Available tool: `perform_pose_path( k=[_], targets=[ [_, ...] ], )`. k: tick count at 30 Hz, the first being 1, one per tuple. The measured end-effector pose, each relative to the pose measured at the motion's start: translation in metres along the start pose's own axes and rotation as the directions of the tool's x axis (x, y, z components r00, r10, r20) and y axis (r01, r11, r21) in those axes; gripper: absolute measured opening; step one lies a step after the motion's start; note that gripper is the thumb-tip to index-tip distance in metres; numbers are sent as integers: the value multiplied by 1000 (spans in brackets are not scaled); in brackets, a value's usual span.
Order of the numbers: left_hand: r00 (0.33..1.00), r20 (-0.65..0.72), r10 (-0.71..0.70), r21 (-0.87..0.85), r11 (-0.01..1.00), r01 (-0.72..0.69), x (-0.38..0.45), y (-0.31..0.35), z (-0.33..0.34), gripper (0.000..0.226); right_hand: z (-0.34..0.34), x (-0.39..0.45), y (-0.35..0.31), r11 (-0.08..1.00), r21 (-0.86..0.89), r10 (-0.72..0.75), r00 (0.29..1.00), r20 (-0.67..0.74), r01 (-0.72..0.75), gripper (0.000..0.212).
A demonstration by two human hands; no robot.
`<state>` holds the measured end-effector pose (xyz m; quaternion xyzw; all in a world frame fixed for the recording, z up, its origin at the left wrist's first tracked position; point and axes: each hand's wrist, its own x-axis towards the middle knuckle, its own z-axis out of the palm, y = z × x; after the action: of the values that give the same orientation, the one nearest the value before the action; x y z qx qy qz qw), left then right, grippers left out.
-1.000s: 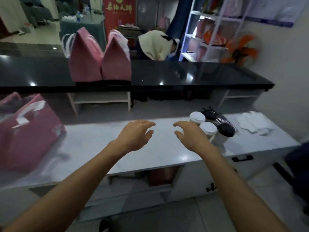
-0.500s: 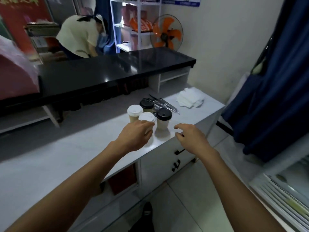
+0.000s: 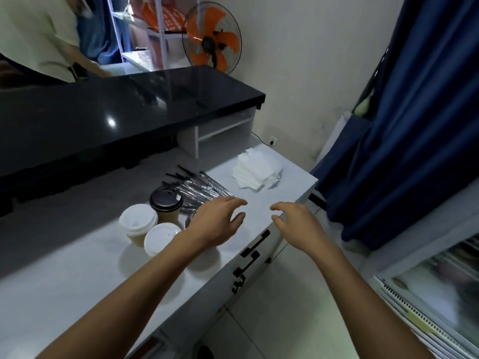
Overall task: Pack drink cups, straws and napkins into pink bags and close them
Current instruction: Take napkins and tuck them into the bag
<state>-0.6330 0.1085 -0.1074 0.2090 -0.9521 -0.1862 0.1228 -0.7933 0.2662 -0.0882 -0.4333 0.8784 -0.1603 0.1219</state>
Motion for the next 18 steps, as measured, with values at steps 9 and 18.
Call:
perform_pose_path(
  k=[9,18],
  targets=[
    [995,101,20,-43,999,-15,86,1,35,41,-7,84,43,993,73,94,995,25,-96,33],
    [985,148,-83,-10,996,86,156,-16,53,40,0,211,86,996,72,57,997,57,-61,36]
  ],
)
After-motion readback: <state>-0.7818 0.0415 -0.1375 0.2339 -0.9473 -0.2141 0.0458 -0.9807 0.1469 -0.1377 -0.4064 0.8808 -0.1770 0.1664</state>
